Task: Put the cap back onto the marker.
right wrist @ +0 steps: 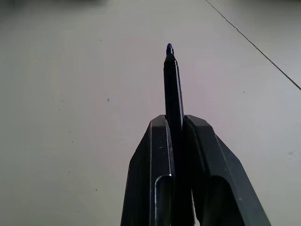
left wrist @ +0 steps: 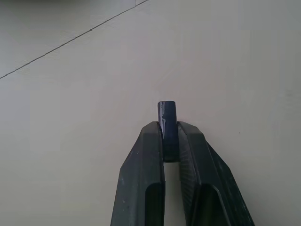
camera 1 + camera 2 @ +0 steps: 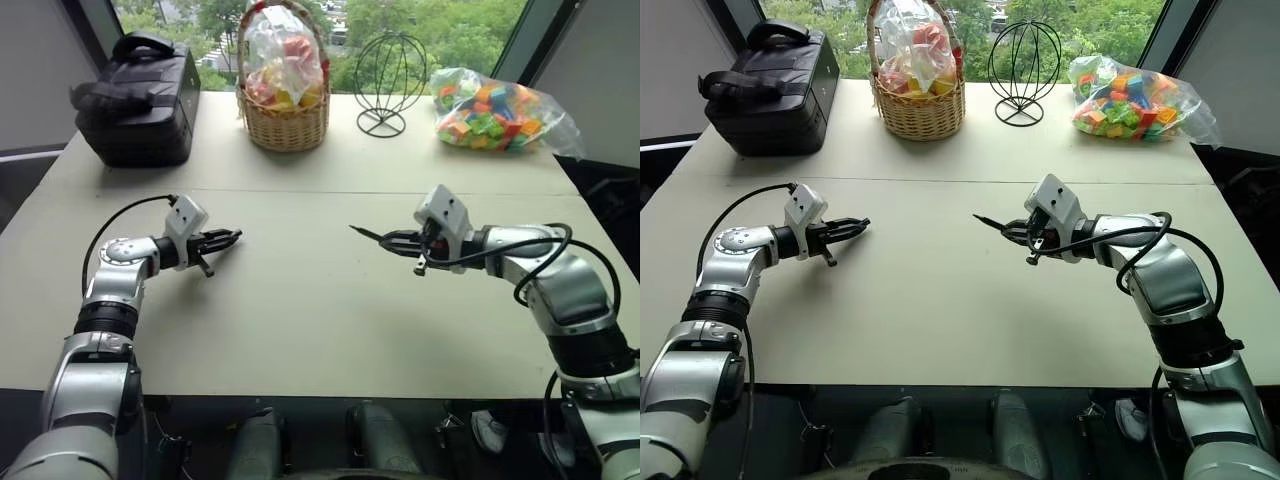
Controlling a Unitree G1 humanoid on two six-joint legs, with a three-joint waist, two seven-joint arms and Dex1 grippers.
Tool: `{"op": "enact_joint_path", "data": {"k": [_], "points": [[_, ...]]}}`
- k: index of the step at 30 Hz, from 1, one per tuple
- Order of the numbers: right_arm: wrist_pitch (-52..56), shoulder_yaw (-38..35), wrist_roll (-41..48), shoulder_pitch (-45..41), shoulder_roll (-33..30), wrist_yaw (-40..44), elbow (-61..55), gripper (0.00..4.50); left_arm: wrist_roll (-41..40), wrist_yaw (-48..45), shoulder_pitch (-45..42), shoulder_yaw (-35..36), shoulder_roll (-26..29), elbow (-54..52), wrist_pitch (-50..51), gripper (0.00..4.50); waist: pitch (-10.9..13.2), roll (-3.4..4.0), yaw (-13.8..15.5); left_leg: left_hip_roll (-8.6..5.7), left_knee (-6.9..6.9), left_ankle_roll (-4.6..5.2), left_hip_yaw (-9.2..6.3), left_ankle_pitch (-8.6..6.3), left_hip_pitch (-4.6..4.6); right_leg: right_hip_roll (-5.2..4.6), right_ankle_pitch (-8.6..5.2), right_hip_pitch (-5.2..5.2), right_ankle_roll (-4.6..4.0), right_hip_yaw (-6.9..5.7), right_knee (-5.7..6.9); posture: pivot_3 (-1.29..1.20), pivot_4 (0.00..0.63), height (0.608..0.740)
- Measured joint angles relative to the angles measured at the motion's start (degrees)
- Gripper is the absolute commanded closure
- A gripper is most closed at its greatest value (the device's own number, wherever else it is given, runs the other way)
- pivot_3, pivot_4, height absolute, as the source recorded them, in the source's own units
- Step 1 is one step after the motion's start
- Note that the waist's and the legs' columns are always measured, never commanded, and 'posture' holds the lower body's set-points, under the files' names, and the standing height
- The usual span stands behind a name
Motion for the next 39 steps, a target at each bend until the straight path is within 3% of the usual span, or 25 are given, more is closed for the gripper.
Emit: {"op": "enact_joint_path", "data": {"k": [4,11,29,39], "points": [[-8.5,2.7,-3.8,-6.5,-0.7,5.1,9.5,4.50,1.3,-7.1,-8.3,-3.4,-0.4,-0.7,-5.0,4.47,0.0,0.01,-0.2,0.00,-0.08,0.02,0.03,-0.01,0.02,0.08,-0.01,-0.01,0.01,0.01,-0.03,0.00,0.150,0.740],[-16.8,4.8,-8.0,-8.7,-0.3,9.1,18.3,4.50,1.8,-13.3,-11.1,-5.8,-2.6,1.2,-8.4,4.47,0.0,0.06,-0.2,0.11,-0.08,0.09,0.04,-0.05,-0.04,0.11,-0.01,-0.06,0.02,0.02,-0.02,0.00,0.150,0.740],[-15.9,4.9,-8.5,-10.1,3.0,10.7,15.1,4.50,4.6,-12.8,-16.3,-7.4,-9.5,12.4,-15.1,4.47,0.0,0.06,-0.1,0.11,-0.02,0.09,0.03,-0.05,-0.03,0.09,-0.01,-0.06,0.02,0.03,0.00,0.00,0.150,0.740],[-14.6,4.9,-8.5,-10.0,3.8,10.5,13.5,4.50,5.4,-12.2,-16.7,-7.4,-12.1,13.6,-16.1,4.47,0.0,0.06,-0.1,0.11,-0.02,0.09,0.03,-0.05,-0.03,0.09,-0.01,-0.06,0.02,0.03,0.01,0.00,0.150,0.740]]}}
